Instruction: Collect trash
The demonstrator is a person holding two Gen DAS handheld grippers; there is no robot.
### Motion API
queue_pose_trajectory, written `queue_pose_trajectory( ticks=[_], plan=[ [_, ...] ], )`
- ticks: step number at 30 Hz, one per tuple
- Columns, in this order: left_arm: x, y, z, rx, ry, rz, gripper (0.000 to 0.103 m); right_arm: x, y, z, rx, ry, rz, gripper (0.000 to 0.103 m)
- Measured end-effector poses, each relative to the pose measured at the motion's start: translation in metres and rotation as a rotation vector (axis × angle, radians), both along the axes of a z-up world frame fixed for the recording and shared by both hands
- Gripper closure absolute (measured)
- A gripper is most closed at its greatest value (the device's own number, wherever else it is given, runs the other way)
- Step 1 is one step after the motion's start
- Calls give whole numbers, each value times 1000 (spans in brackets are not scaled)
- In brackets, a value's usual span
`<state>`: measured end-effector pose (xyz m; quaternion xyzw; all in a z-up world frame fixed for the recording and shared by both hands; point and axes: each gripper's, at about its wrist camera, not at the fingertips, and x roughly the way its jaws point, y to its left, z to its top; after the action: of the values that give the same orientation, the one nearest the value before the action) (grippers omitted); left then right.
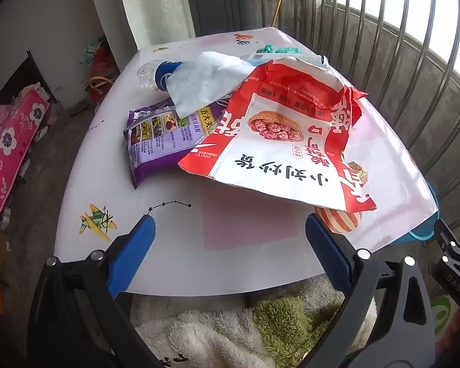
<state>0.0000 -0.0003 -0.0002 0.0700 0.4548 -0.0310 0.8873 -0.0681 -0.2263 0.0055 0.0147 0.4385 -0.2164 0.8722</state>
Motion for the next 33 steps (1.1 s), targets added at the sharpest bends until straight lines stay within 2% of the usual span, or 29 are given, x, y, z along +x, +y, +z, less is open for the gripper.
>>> queue_pose_trajectory(
  ticks=[33],
  plan=[
    [0, 15, -3, -8, 3, 24, 9, -6, 4, 3, 2, 2, -18, 6]
  ],
)
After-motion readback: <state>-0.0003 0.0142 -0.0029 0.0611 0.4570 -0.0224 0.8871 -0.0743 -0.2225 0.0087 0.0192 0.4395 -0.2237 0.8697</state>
